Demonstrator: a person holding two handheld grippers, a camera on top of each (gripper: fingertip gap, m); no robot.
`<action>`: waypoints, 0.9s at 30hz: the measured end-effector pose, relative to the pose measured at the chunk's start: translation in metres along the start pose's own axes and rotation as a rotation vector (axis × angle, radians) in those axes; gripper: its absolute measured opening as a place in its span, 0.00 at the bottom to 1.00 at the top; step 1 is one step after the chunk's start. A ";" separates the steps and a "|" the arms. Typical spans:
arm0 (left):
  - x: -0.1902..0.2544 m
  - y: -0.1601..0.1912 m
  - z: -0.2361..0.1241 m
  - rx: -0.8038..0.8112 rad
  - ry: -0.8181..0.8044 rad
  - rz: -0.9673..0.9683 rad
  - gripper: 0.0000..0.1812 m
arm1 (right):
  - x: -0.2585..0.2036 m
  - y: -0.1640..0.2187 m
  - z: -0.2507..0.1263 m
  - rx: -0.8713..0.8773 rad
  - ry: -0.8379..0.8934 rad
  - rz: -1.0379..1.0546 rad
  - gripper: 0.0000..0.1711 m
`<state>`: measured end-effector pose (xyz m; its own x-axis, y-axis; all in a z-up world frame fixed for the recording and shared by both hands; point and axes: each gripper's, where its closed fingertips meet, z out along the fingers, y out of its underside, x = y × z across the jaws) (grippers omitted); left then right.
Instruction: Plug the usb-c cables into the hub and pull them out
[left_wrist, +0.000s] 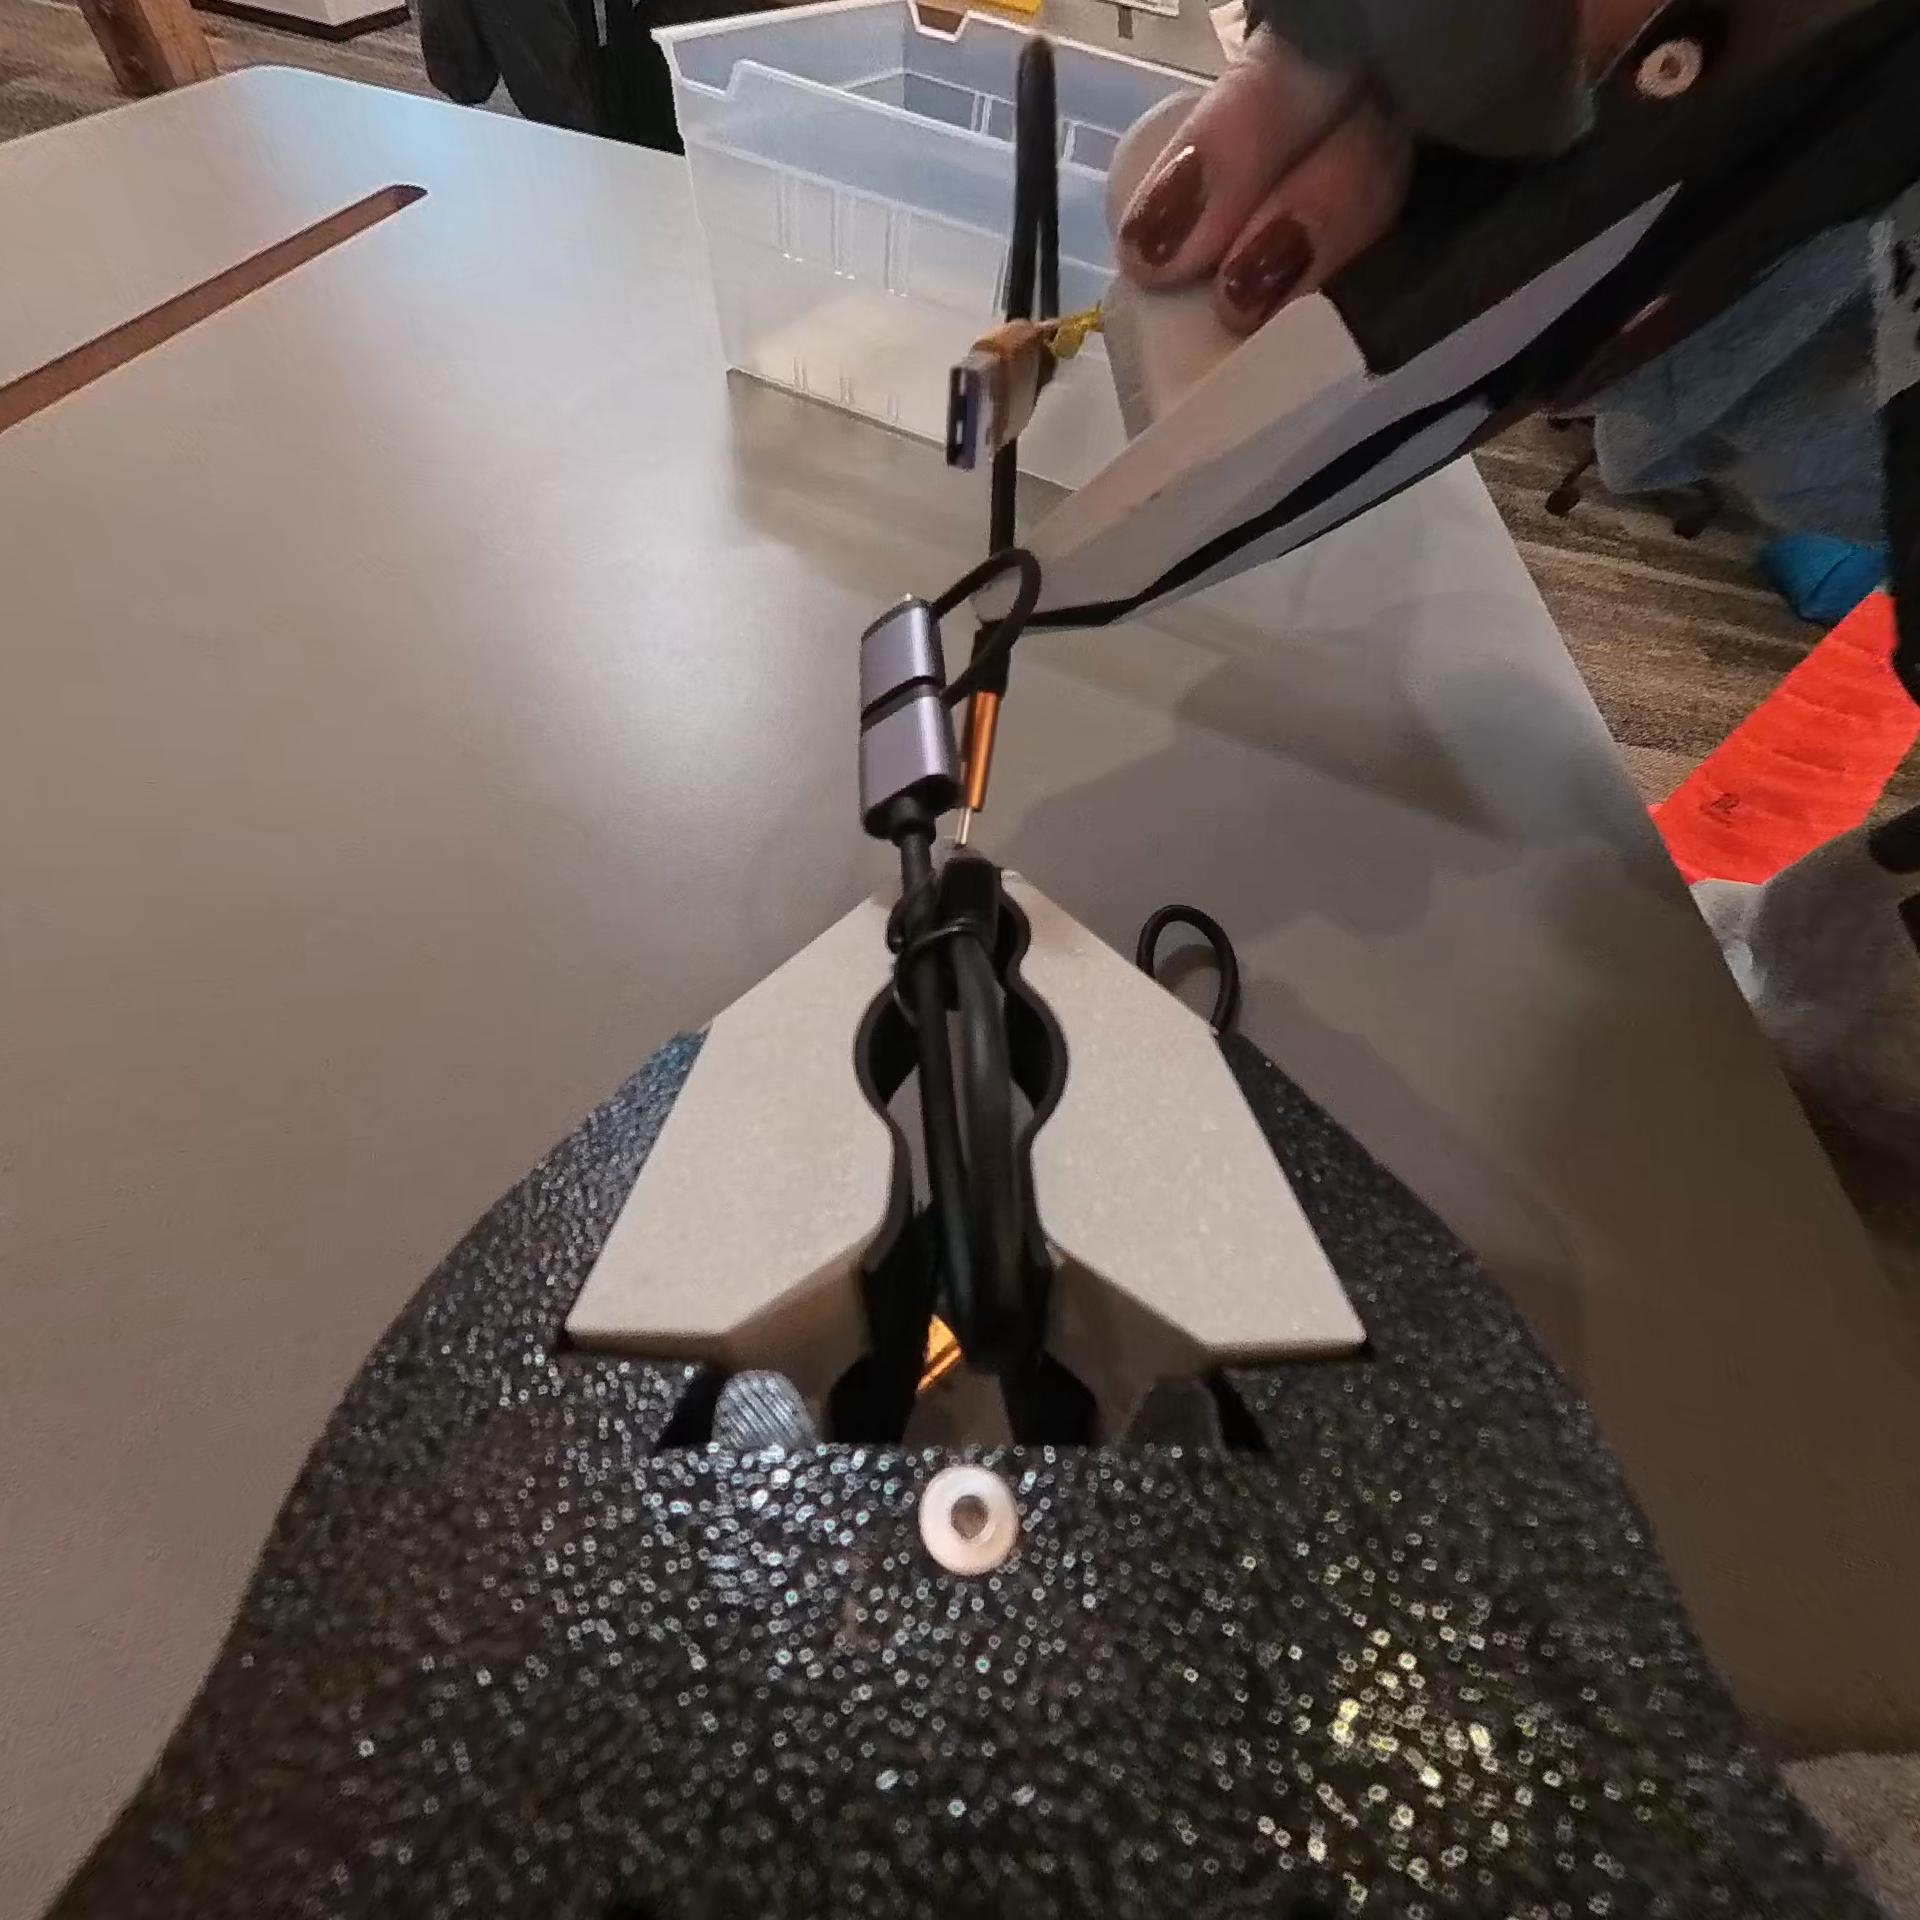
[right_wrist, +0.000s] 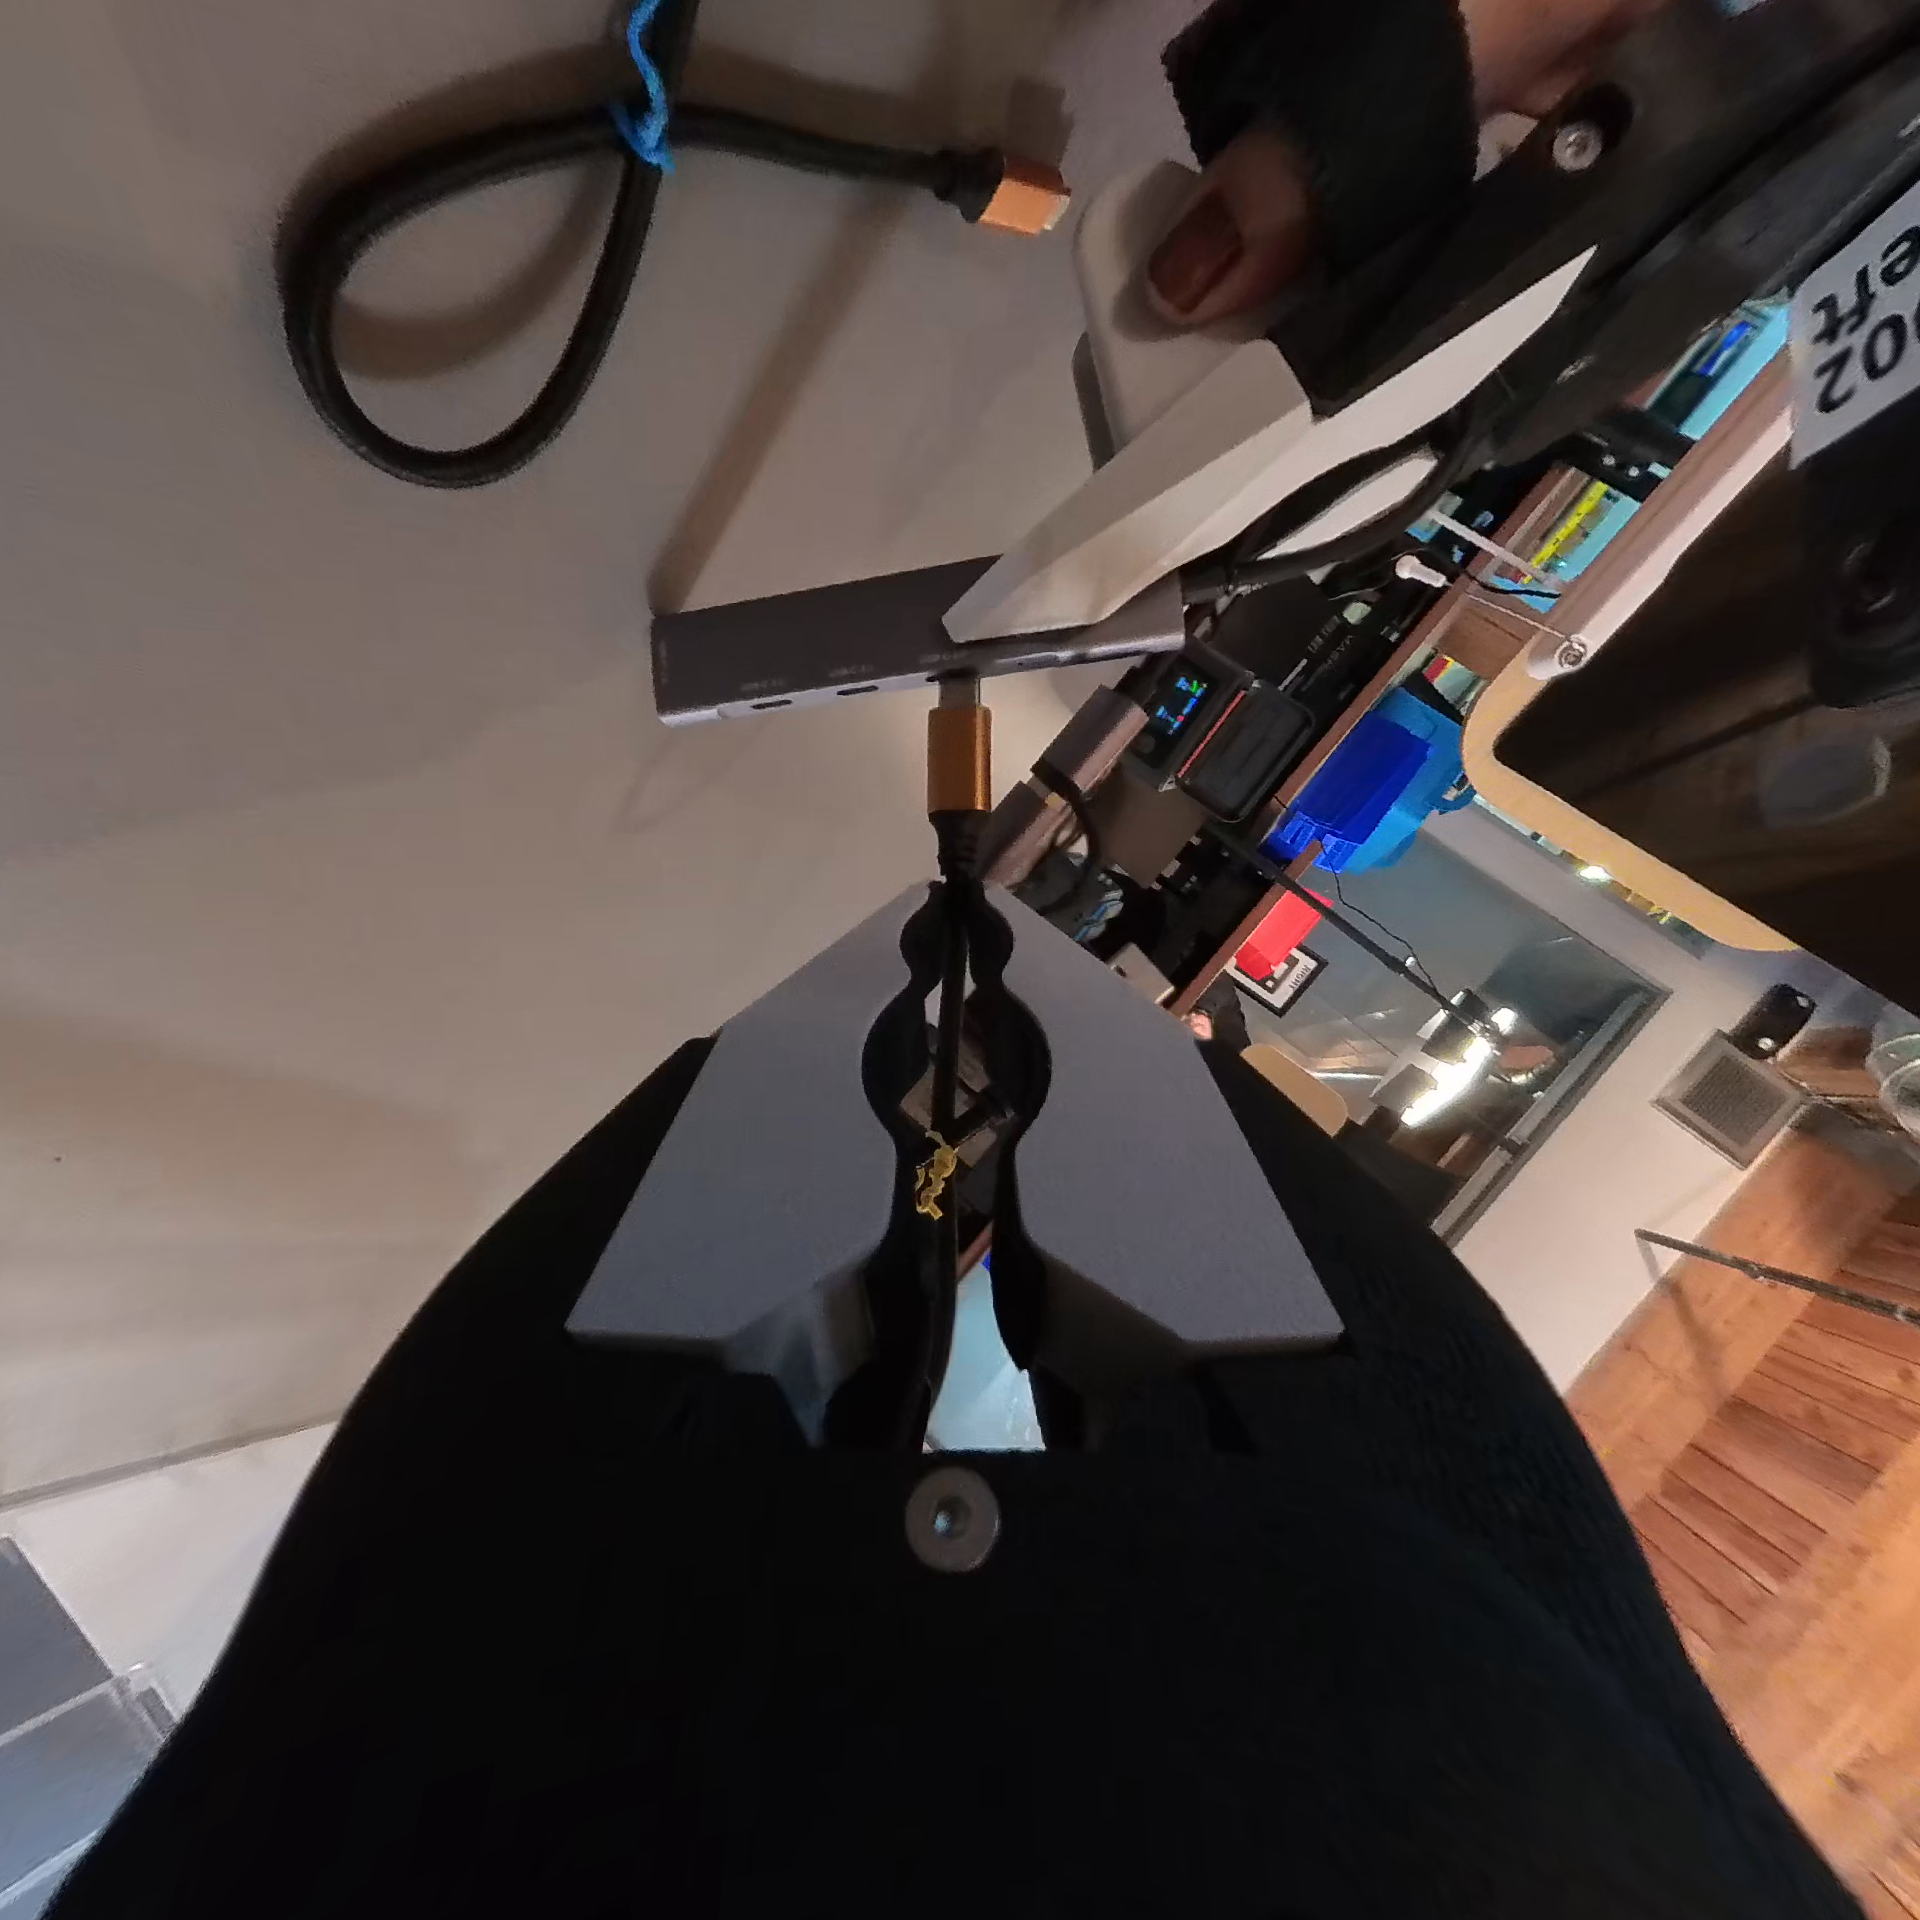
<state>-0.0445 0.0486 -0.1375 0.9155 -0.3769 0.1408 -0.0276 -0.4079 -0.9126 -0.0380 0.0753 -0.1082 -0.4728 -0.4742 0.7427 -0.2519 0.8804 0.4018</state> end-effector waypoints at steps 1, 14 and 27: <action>0.000 0.000 0.000 0.000 0.000 0.001 0.04 | 0.000 0.000 0.000 -0.002 -0.003 -0.003 0.01; 0.002 0.000 0.001 -0.002 0.006 0.005 0.04 | -0.001 0.000 -0.001 0.008 -0.017 -0.023 0.01; 0.003 -0.001 0.002 -0.004 0.010 0.007 0.04 | -0.001 -0.001 -0.002 0.010 -0.034 -0.061 0.01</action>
<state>-0.0409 0.0498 -0.1373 0.9112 -0.3881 0.1382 -0.0359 -0.4089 -0.9119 -0.0354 0.0745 -0.1086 -0.4850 -0.5266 0.6982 -0.2894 0.8501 0.4400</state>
